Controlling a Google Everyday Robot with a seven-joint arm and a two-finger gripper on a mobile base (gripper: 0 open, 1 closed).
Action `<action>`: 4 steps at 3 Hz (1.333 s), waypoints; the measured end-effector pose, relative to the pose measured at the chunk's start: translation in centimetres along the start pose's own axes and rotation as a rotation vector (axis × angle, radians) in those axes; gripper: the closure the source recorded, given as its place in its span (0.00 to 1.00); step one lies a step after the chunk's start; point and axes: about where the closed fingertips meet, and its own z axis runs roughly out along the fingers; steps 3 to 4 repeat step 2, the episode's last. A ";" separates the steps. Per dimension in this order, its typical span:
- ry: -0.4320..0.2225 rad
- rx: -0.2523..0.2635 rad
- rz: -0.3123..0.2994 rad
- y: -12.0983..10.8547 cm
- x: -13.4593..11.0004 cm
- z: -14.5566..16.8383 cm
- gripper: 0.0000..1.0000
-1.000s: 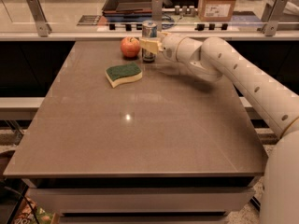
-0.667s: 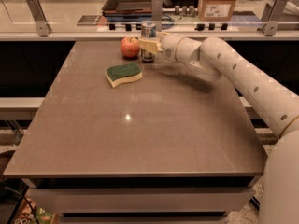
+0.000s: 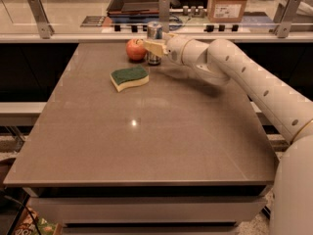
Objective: Move redbull can near apple
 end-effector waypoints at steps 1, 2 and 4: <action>0.000 -0.004 0.001 0.2 0.0 0.2 0.00; 0.000 -0.004 0.001 0.2 0.0 0.2 0.00; 0.000 -0.004 0.001 0.2 0.0 0.2 0.00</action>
Offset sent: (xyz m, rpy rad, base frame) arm -0.0002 0.0027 -0.0001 0.0006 0.0003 0.0035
